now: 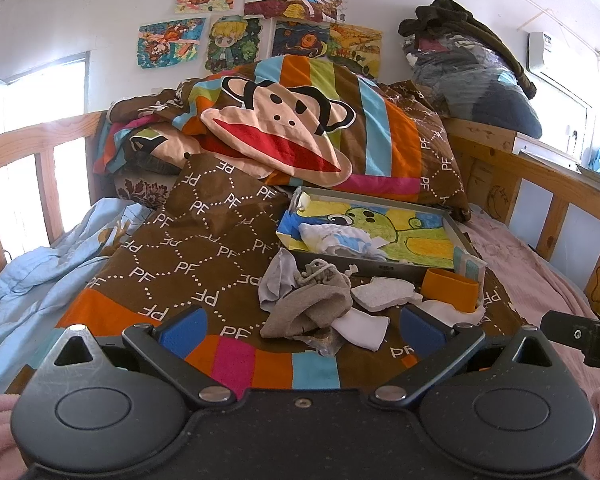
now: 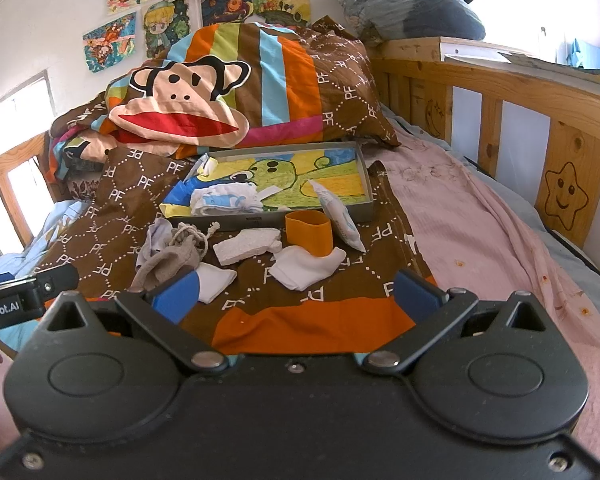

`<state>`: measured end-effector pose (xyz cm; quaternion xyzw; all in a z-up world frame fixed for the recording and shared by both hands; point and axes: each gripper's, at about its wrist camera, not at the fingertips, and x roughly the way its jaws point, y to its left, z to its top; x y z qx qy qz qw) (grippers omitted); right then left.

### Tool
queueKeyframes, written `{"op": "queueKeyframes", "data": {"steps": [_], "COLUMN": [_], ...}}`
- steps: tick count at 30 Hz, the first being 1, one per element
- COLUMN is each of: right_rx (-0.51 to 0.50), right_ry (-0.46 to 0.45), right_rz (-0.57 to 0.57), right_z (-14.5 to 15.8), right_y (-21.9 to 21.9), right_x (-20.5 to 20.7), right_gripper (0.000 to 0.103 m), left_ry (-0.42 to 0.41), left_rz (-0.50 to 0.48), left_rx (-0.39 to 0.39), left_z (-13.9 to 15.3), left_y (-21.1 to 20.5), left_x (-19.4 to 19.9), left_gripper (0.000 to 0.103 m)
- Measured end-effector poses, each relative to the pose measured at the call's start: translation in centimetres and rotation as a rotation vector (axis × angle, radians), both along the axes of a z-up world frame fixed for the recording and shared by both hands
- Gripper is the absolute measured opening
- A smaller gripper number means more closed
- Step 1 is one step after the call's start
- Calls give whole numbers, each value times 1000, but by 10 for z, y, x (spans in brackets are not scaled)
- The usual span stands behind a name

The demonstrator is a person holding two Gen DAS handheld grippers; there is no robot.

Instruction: Organize soft objects

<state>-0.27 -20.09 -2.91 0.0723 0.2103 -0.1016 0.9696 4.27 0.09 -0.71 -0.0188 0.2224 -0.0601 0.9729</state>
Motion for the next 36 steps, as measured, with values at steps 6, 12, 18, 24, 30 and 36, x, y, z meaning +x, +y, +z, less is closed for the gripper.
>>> {"op": "queueKeyframes", "data": {"steps": [6,12,18,24,30,36], "right_rx": [16,12,-16,-32,16,-9], "right_ry": [20,6,21,92,211,240], "right_rz": [2,9,9,15,82,116], "right_z": [3,3,2,-4,-28,-47], "right_y": [-4,-6,-16,-39,-61,-66], "right_x": [9,29,59,106,154,172], "right_gripper": [103,103,103,103,103,102], "left_ry": [37,79,126,150,240,315], "left_rz": [-16,-44,-117,-244,-350,-349], "left_rx": [-14,-3,-16,-13,-66,-126], "left_z": [-4,-12,-24,-41,-61,-84], "left_y": [1,-4,-7,-21,-42,-52], "left_x": [12,32,55,85,118,143], "left_gripper": [102,102,102,102,95,89]}}
